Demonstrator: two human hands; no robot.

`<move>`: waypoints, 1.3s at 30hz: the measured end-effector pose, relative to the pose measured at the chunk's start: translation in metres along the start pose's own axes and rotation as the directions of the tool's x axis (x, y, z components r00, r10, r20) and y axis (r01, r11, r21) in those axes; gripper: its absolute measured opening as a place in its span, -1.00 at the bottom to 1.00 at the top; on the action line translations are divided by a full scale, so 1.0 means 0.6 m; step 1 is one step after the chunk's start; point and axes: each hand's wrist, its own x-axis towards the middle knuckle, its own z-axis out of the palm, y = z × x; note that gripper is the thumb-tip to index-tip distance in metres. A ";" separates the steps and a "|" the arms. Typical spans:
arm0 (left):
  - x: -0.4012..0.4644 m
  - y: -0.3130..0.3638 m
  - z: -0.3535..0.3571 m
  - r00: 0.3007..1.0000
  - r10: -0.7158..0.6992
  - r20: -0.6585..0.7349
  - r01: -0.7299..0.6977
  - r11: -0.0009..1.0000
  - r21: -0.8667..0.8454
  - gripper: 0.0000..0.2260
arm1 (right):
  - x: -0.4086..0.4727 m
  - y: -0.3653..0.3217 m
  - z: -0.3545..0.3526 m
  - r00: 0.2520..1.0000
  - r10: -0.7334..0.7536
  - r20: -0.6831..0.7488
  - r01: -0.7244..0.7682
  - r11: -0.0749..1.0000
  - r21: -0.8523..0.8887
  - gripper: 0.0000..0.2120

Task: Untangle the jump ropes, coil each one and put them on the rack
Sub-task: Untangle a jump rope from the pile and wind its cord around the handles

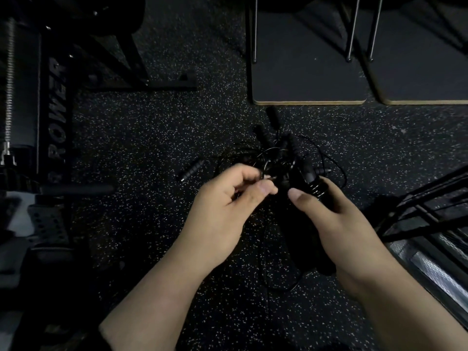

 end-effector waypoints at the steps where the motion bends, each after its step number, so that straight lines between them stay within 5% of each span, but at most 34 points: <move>1: 0.000 0.001 0.001 1.000 -0.016 -0.009 0.016 0.999 -0.037 -0.80 | 0.000 0.001 0.000 1.000 0.009 0.002 -0.009 1.000 0.020 -0.31; 8: -0.003 0.003 0.009 0.987 -0.158 -0.037 0.144 0.957 -0.250 -0.81 | -0.007 -0.010 0.008 0.999 -0.029 0.019 0.027 0.994 0.106 -0.46; 19: -0.005 0.000 0.022 0.979 -0.150 -0.137 0.140 0.987 -0.079 -0.82 | -0.008 -0.006 0.008 1.000 -0.005 0.014 0.004 0.997 0.077 -0.36; 26: -0.006 -0.003 0.014 0.975 -0.171 -0.141 0.165 0.985 -0.053 -0.78 | -0.013 -0.016 0.012 0.997 -0.062 0.049 0.065 0.996 -0.067 -0.55; 39: -0.006 -0.022 0.011 0.985 0.123 -0.124 -0.085 0.958 0.273 -0.69 | -0.011 -0.022 0.004 0.989 -0.117 0.093 0.132 0.977 -0.169 -0.62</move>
